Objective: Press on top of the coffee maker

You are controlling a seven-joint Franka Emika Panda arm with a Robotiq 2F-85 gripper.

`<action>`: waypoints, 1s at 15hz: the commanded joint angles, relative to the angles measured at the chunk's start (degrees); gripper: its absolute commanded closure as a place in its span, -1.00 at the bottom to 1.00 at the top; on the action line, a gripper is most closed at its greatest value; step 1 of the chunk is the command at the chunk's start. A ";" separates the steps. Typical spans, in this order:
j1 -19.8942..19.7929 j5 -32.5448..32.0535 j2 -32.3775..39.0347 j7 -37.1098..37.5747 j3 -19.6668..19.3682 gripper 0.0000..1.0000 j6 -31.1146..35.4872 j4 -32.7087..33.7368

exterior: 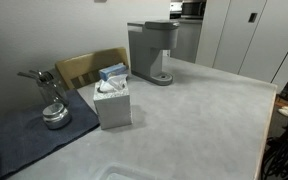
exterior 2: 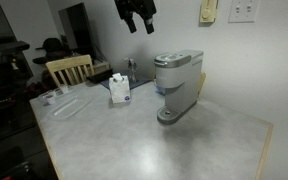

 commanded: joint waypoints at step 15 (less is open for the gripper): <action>-2.57 7.63 11.34 -3.57 0.70 -1.00 -0.60 10.80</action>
